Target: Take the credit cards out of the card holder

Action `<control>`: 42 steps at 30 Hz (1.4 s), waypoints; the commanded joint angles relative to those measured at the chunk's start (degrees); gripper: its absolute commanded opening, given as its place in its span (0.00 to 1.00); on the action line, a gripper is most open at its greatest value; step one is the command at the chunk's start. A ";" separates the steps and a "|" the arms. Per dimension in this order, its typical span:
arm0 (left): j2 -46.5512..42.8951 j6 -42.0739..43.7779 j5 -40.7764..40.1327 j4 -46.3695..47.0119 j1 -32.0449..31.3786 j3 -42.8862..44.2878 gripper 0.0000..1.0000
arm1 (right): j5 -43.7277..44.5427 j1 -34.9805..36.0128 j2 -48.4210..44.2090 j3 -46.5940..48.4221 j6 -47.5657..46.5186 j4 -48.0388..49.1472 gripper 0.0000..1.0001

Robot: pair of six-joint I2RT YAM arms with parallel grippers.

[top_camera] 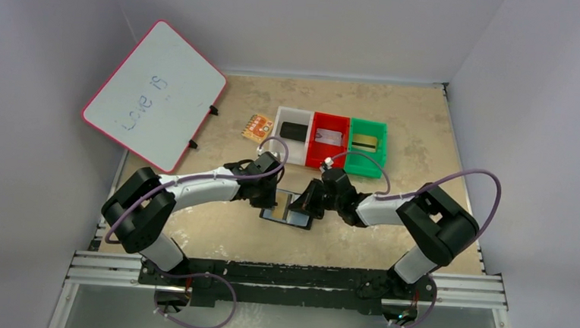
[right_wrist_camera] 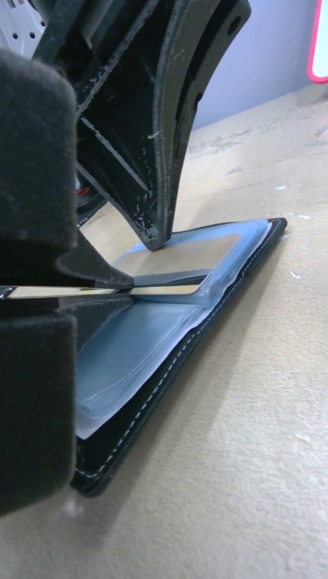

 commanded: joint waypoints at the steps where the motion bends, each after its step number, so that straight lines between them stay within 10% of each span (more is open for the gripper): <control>1: 0.44 0.13 -4.80 -2.45 0.17 -1.00 0.00 | -1.10 -1.10 -2.52 -2.23 -0.57 0.79 0.00; 11: -0.92 -0.74 -5.00 -1.55 0.22 -1.19 0.00 | -2.52 -1.62 -3.01 -3.13 -0.76 1.54 0.02; 22: -10.13 -2.75 -3.67 8.17 -0.34 -2.40 0.40 | -5.45 -2.87 0.15 -3.79 -0.56 6.60 0.00; 37: 1.33 -1.99 4.83 11.72 -1.98 -1.25 0.34 | -2.42 -3.29 0.75 -3.89 -0.10 3.22 0.00; 42: 2.72 -2.61 -6.45 2.81 -2.27 -0.36 0.28 | -1.24 -3.63 -1.05 -3.97 -0.23 0.95 0.00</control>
